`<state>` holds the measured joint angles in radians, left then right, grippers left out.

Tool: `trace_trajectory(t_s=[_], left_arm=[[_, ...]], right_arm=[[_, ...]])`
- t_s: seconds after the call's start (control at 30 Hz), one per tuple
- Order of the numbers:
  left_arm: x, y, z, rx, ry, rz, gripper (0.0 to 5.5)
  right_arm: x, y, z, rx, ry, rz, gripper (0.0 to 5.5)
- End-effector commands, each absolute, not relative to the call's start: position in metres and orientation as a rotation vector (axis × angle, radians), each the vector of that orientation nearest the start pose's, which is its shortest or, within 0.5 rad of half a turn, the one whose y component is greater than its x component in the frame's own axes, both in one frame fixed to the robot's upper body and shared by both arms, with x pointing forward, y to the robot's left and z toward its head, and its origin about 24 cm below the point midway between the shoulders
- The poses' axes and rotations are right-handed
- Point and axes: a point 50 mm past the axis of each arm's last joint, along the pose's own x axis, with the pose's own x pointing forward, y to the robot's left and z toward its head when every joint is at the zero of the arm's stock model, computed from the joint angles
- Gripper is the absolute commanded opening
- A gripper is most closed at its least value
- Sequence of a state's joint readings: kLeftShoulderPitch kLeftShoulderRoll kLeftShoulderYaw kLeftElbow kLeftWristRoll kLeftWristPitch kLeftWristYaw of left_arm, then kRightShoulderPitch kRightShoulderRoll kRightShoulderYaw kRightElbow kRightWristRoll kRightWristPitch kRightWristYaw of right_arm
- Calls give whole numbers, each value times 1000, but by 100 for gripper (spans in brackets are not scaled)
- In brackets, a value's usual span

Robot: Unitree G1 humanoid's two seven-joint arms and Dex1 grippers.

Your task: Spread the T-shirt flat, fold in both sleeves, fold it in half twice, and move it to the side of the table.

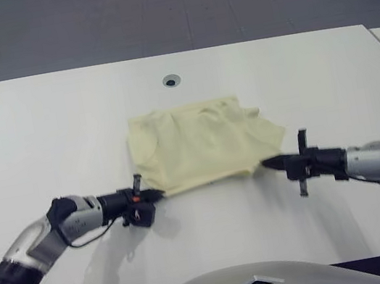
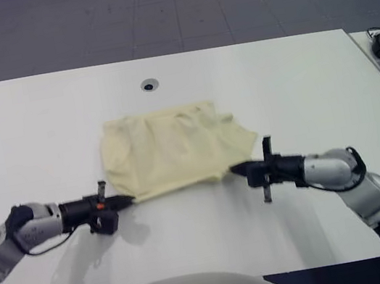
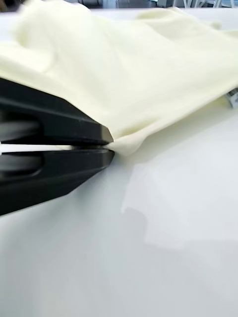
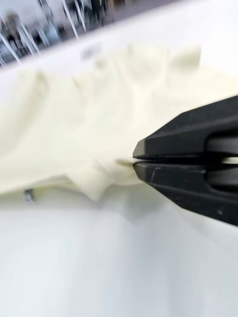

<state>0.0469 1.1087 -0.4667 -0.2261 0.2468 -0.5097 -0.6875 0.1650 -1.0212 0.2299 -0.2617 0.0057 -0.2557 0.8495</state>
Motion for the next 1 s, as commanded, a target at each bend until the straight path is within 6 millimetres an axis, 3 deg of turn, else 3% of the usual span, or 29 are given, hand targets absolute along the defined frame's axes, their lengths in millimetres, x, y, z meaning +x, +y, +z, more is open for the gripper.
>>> trace_trajectory(t_s=[0.03, 0.2, 0.23, 0.4, 0.53, 0.6, 0.7, 0.8, 0.9, 1.0], left_arm=[[132, 179, 77, 1208, 164, -1618, 2], [131, 179, 87, 1207, 225, -1600, 2], [133, 181, 88, 1204, 229, -1589, 0], [132, 199, 99, 1121, 364, -1644, 92], [125, 205, 118, 953, 480, -1745, 148], [130, 198, 131, 830, 432, -1721, 186], [168, 187, 144, 838, 231, -1491, 239], [198, 176, 139, 900, 130, -1350, 289], [202, 174, 115, 1003, 165, -1334, 342], [200, 176, 96, 1079, 209, -1349, 396]], right_arm=[[147, -201, 83, -922, 409, 1416, 0], [140, -197, 98, -844, 499, 1401, 0], [141, -198, 103, -836, 511, 1392, 21], [142, -198, 142, -704, 544, 1432, 96], [162, -202, 177, -608, 468, 1403, 149], [190, -205, 183, -606, 357, 1272, 186], [248, -203, 173, -630, 222, 1000, 237], [291, -189, 153, -593, 157, 877, 285], [323, -175, 127, -576, 150, 816, 336], [340, -168, 103, -617, 175, 785, 387]])
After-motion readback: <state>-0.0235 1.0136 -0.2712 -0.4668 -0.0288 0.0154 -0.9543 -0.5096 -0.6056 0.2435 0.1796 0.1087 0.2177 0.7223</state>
